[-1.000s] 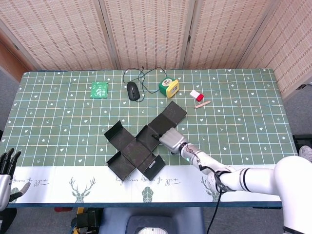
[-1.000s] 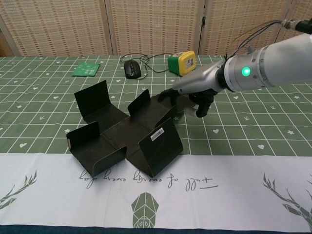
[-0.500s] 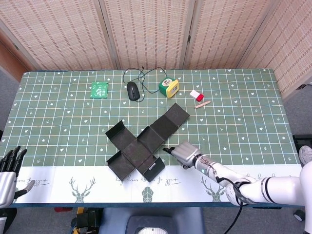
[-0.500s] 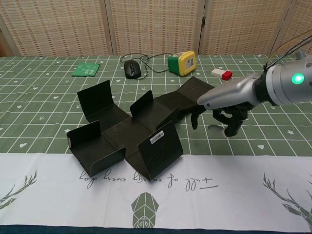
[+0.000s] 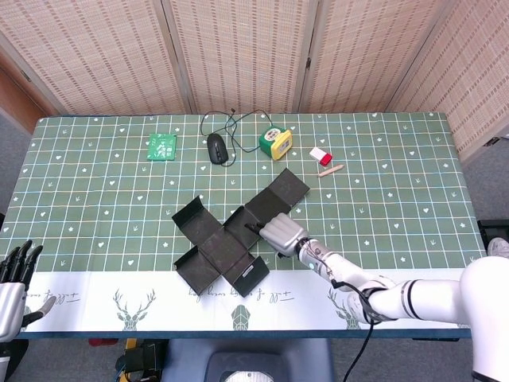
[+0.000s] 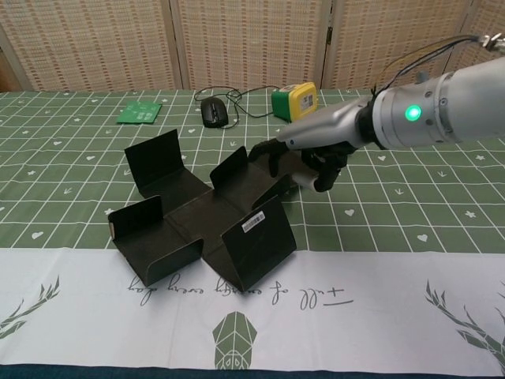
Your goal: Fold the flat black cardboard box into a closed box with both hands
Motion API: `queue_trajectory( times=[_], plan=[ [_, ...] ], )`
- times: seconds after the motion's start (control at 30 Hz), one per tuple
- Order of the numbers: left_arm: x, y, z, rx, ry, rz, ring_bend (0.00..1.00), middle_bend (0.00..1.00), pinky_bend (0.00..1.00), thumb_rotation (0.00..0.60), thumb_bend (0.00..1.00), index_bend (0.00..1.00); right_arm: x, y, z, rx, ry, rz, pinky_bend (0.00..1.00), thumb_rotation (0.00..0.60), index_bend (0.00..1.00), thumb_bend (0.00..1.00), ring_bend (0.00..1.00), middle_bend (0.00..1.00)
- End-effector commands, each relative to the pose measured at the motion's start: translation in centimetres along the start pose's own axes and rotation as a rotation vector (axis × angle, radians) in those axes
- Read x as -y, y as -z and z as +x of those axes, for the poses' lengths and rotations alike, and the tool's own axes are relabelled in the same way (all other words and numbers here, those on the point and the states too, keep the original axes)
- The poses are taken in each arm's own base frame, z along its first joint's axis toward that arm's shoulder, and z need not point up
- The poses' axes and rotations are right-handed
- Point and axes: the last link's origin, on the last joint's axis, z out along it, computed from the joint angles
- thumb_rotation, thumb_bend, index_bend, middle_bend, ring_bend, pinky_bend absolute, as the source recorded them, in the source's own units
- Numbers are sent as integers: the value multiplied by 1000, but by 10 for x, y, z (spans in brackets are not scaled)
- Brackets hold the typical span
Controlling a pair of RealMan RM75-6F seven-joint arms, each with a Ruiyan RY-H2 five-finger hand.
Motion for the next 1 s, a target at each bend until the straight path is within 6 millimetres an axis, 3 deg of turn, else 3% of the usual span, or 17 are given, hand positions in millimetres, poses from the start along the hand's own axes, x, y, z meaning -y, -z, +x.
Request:
queue_trajectory(
  times=[0.03,0.13,0.43,0.67,0.87,1.0],
  plan=[
    [1,1,0,2,0,5,11,0,156,600,169,0,8,-13,-4,31,30,7,938,600,11,697,737,188],
    [4,3,0,2,-1,13,11,0,156,600,170,0,9,-12,-7,40,25,2,938,600,11,697,737,188],
    [3,0,-3,7,4,0,11,0,156,600,169,0,7,20,-20,130,-26,-11,938,600,11,697,737,188],
    [-4,-12,1,-1,-10,-52,11,0,156,600,169,0,15,43,-29,190,-74,3,937,600,11,697,737,181],
    [-22,-44,14,-31,-26,-193,26,0,156,600,170,8,7,50,-13,56,-103,-37,935,600,10,695,737,141],
    [-40,-75,21,-29,-28,-304,72,17,157,600,169,91,-3,60,8,-67,-129,-71,935,600,10,685,736,137]
  ],
)
